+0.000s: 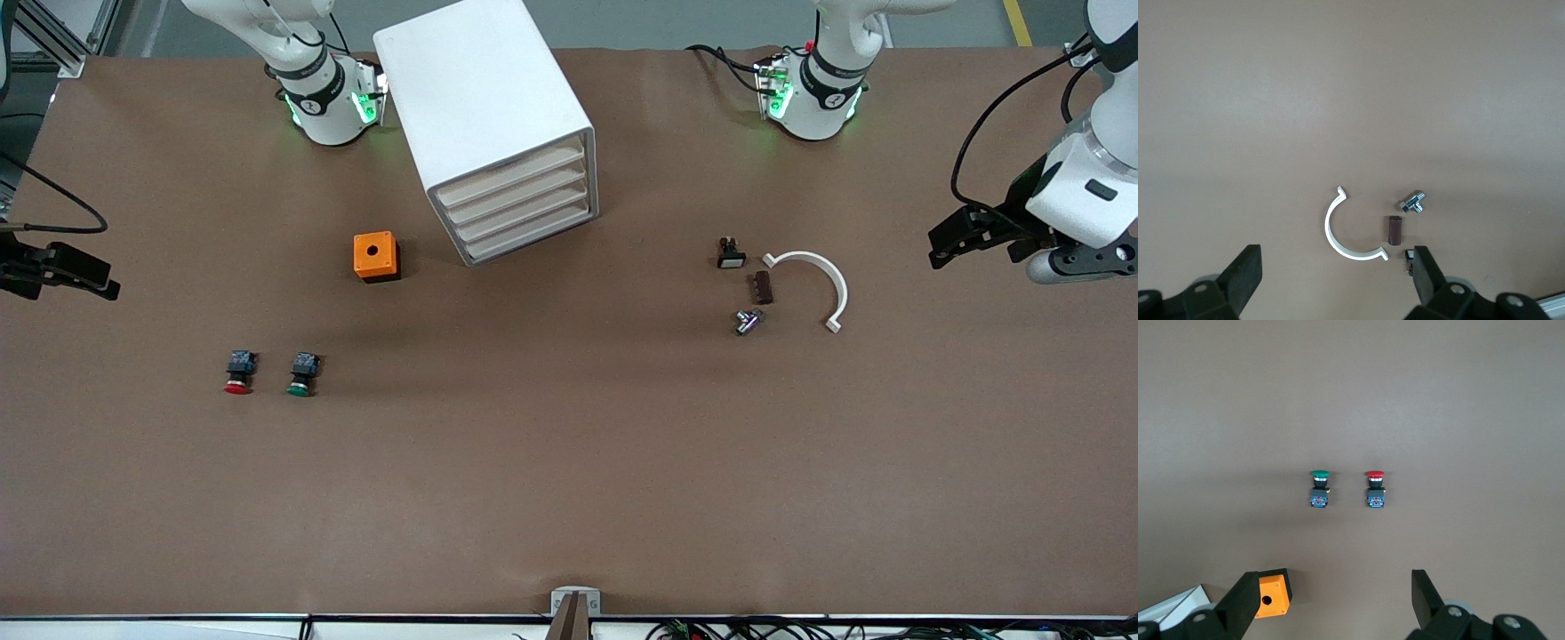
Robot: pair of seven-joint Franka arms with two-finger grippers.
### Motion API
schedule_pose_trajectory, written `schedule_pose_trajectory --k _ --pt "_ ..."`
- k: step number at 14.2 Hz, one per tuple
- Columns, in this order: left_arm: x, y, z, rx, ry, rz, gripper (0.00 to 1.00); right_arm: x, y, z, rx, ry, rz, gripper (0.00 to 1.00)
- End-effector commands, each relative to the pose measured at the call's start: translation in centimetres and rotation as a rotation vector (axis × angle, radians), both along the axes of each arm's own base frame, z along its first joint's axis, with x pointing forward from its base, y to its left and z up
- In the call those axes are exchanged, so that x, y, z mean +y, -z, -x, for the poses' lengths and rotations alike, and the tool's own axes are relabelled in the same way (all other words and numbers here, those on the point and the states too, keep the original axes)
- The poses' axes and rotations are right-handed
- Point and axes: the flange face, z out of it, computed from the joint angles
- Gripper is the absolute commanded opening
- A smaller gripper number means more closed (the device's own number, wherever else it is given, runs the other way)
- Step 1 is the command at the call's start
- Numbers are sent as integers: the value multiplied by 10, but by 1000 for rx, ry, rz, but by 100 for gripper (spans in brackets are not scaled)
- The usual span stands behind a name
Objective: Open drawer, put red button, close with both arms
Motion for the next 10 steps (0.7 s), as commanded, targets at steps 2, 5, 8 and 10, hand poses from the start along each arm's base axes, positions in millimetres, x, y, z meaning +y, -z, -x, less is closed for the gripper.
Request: schedule_pose_trajectory --k 2,5,8,10 --pt "1 -5 -4 -2 25 28 100 -1 -4 -1 -4 -7 16 100" --pt "-6 -1 -3 9 31 48 100 0 -4 -1 -5 -9 17 100" --pt "-6 9 -3 41 38 53 100 -2 -4 -1 -5 -7 19 100" --pt "-16 29 -2 125 54 47 100 -2 -4 -1 -5 -7 19 100"
